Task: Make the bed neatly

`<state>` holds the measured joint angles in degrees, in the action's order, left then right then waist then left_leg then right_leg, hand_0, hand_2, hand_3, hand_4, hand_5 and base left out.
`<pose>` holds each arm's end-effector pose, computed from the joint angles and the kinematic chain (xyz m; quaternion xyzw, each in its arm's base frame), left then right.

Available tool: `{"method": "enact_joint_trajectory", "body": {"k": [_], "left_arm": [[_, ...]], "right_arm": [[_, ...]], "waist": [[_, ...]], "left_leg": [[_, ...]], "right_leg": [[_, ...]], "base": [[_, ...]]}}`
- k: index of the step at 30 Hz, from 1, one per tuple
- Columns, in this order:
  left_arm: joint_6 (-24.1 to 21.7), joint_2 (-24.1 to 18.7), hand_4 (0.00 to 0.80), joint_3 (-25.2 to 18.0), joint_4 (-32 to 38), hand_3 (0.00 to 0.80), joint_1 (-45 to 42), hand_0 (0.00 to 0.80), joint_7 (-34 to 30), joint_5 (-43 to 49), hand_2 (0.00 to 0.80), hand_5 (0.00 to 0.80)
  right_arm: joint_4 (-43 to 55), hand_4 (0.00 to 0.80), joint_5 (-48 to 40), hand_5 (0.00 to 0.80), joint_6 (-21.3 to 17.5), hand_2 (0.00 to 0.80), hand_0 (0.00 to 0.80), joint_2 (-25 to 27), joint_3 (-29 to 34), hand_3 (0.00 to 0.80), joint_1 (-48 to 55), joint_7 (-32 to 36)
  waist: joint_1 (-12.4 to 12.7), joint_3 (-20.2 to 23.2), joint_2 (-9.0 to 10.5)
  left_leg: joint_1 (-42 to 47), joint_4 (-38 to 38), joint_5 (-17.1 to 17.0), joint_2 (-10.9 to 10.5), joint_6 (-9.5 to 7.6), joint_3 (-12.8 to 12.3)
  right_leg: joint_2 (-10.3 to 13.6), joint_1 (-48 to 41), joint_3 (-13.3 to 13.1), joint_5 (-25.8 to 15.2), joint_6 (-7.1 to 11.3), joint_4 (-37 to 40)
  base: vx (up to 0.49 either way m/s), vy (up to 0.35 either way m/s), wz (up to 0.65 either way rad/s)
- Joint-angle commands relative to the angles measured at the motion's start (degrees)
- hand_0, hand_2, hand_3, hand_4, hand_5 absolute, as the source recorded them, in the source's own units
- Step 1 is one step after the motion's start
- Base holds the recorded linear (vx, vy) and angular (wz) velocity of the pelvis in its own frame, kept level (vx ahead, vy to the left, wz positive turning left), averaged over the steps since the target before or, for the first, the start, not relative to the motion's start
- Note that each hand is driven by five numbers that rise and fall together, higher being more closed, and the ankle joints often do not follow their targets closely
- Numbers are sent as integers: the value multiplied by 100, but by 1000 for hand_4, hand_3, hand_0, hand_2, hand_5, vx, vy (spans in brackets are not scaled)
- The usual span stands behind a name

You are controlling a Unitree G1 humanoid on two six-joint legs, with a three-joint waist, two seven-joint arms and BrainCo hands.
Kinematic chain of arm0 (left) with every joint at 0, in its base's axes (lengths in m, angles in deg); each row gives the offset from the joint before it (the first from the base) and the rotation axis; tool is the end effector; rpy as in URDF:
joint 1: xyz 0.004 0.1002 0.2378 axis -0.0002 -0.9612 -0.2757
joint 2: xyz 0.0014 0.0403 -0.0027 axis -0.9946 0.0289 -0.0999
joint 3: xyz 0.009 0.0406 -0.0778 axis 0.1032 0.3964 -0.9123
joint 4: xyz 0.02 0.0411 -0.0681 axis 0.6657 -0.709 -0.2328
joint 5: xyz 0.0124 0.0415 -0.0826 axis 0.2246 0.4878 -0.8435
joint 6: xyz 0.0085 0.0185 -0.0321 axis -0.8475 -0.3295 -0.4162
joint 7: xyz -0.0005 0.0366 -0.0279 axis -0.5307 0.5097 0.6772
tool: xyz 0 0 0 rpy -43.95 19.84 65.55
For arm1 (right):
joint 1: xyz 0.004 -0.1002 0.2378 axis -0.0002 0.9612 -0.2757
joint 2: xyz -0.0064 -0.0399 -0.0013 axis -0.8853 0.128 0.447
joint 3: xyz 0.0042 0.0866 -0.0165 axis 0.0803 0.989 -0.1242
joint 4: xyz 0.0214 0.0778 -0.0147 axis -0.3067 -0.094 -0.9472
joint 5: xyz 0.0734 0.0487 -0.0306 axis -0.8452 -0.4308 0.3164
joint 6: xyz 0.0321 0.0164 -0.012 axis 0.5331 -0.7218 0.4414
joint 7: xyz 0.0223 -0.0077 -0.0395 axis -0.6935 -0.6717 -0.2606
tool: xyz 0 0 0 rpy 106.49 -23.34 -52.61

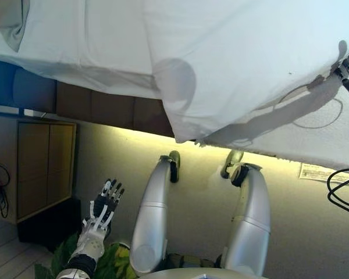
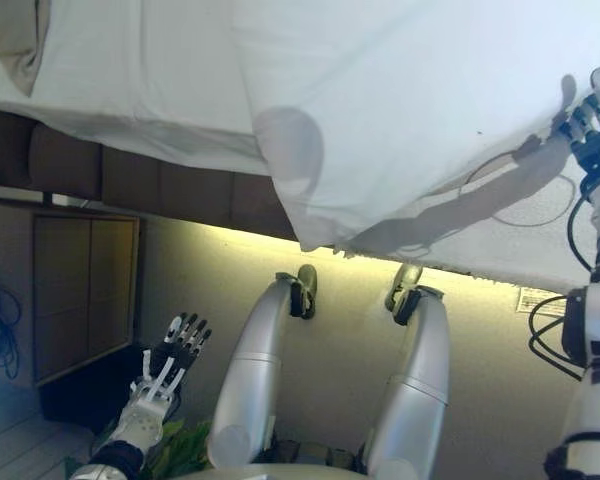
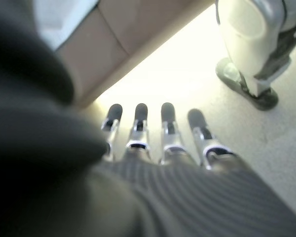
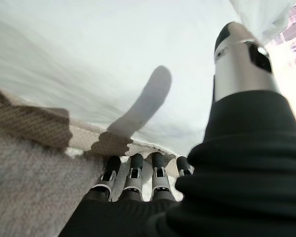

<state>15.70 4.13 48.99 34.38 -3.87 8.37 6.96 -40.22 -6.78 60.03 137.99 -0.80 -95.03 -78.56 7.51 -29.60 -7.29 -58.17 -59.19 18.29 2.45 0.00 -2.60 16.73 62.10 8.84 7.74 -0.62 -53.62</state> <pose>0.1483 0.2365 -0.0439 -0.3807 0.1674 0.0974 0.9042 0.2899 -0.3489 0.2475 0.2338 -0.0826 -0.1695 0.9538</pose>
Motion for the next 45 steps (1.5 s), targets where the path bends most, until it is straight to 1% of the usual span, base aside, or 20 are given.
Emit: {"method": "enact_joint_trajectory", "body": {"k": [1, 7, 14, 23, 29, 30, 31, 32, 36, 41, 45], "left_arm": [[-198, -311, 0, 62, 158, 0, -333, 0, -193, -234, 0, 0], [-171, -368, 0, -17, 234, 0, -445, 0, -265, -192, 0, 0], [-37, -484, 0, -58, 434, 0, -559, 0, -295, -152, 0, 0], [27, -587, 0, -171, 451, 0, -746, 0, -431, -151, 0, 0], [125, -681, 0, -251, 414, 0, -752, 0, -425, -72, 0, 0], [130, -679, 0, -270, 395, 0, -752, 0, -449, -56, 0, 0], [124, -680, 0, -258, 385, 0, -744, 0, -461, -65, 0, 0], [120, -673, 0, -258, 377, 0, -736, 0, -482, -60, 0, 0], [97, -636, 0, -253, 398, 0, -737, 0, -486, -57, 0, 0], [86, -654, 0, -261, 407, 0, -760, 0, -520, -79, 0, 0], [62, -697, 0, -217, 385, 0, -718, 0, -539, -121, 0, 0]], "right_arm": [[208, 0, -71, 0, -113, 0, 0, 33, -384, 0, -428, 542], [376, 0, -163, 0, -341, 0, 0, -44, -511, 0, -657, 737], [678, 0, -343, 0, -647, 0, 0, -61, -572, 0, -908, 876], [641, 0, -292, 0, -532, 0, 0, 114, -696, 0, -1174, 1071], [624, 0, -251, 0, -667, 0, 0, 98, -912, 0, -1414, 1165], [645, 60, -256, 60, -718, 60, 60, 87, -941, 60, -1440, 1193], [689, 383, -218, 383, -803, 383, 383, 69, -960, 383, -1462, 1163], [713, 800, -195, 800, -869, 800, 800, 62, -992, 800, -1473, 1119], [735, 800, -131, 800, -947, 800, 800, 47, -1027, 800, -1482, 1110], [757, 800, -121, 800, -894, 800, 800, 104, -979, 800, -1392, 1056], [690, 800, -145, 800, -931, 800, 800, 115, -928, 800, -1315, 1141]], "waist": [[223, -19, -290], [301, -19, -294], [360, -19, -312], [453, -19, -334], [515, -19, -346], [519, -19, -347], [518, -19, -345], [516, -19, -345], [525, -19, -352], [522, -19, -335], [518, -19, -296]], "left_leg": [[-150, 792, -877, 107, 62, 35], [-216, 795, -900, 82, 77, 87], [-69, 924, -962, 92, 112, 105], [146, 1101, -1082, 123, 124, 126], [160, 1112, -1108, 95, 120, 143], [151, 1109, -1110, 91, 120, 148], [135, 1106, -1111, 91, 122, 155], [141, 1117, -1114, 90, 112, 153], [137, 1156, -1132, 78, 100, 156], [167, 1201, -1129, 83, 93, 144], [200, 1228, -1118, 84, 85, 148]], "right_leg": [[-115, -124, -32, 268, 35, -324], [-102, -95, 19, 274, 33, -334], [-94, -281, 75, 283, 44, -248], [-52, -509, 166, 288, 25, -182], [-15, -547, 220, 297, 10, -178], [-13, -539, 221, 299, 10, -185], [-7, -529, 224, 299, 7, -186], [-11, -529, 223, 303, 4, -183], [-12, -532, 231, 302, 3, -151], [-28, -586, 263, 302, 3, -87], [-34, -638, 293, 285, 13, -30]], "base": [[-8, -10, 5], [-2, -5, 1], [0, 0, 0], [3, -5, 1], [-9, -35, 9], [-13, -15, 16], [-14, -6, 11], [-13, -2, 7], [-14, 7, 3], [-8, 6, 3], [0, 0, 0]]}}
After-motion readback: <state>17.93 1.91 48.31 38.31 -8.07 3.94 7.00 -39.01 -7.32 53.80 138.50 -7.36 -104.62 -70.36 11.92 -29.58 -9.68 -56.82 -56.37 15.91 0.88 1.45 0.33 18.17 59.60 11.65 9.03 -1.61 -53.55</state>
